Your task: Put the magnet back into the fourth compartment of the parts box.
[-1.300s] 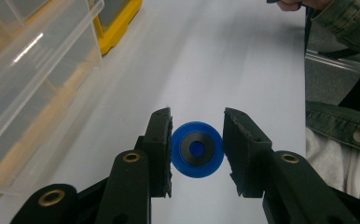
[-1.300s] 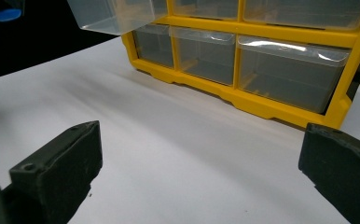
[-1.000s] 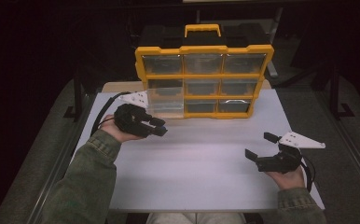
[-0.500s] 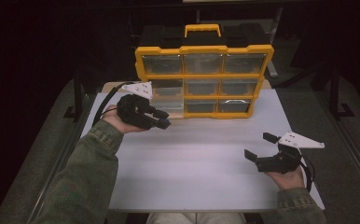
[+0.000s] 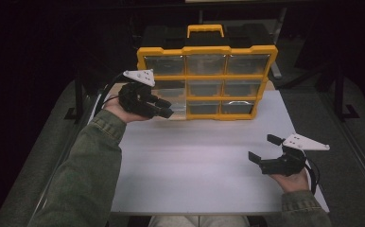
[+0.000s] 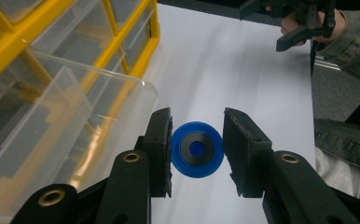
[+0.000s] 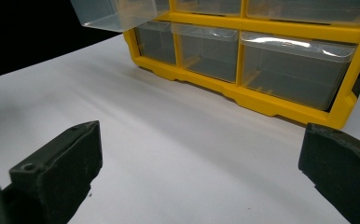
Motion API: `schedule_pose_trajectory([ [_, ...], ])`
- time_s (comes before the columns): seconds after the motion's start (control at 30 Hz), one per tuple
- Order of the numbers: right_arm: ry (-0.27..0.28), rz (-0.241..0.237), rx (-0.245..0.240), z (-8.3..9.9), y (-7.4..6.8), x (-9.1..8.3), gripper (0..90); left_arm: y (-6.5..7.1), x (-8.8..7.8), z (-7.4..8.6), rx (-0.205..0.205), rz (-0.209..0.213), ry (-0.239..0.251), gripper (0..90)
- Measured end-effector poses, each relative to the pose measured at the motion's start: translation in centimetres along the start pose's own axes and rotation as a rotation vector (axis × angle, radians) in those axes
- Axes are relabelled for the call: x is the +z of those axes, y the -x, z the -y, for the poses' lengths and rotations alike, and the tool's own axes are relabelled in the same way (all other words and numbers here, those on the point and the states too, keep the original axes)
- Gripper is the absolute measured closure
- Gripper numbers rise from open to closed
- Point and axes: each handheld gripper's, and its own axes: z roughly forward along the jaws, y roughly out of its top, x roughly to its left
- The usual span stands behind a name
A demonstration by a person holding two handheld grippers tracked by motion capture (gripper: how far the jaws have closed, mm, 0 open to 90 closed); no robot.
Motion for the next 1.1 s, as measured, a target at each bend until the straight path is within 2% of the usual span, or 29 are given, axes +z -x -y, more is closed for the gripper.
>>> schedule_pose_trajectory([
  [0.23,-0.003,-0.001,0.000,0.0,0.0,0.0,0.0,-1.0,0.3,-1.0,-0.001,0.005,0.007,63.2],
  [0.4,-0.003,-0.001,0.004,0.0,0.0,0.0,0.0,-1.7,0.3,-1.2,-0.010,-0.001,0.008,63.2],
  [0.53,-0.004,-0.001,0.002,0.0,0.1,0.0,0.0,-2.3,0.7,-1.3,-0.015,-0.009,0.000,63.2],
  [0.9,-0.011,-0.001,0.001,0.1,0.1,0.1,0.0,-4.4,1.1,-1.3,-0.066,-0.050,-0.009,63.1],
  [1.1,-0.014,-0.003,-0.003,0.1,0.0,0.2,0.0,-4.8,1.5,-1.2,-0.067,-0.062,-0.025,63.1],
])
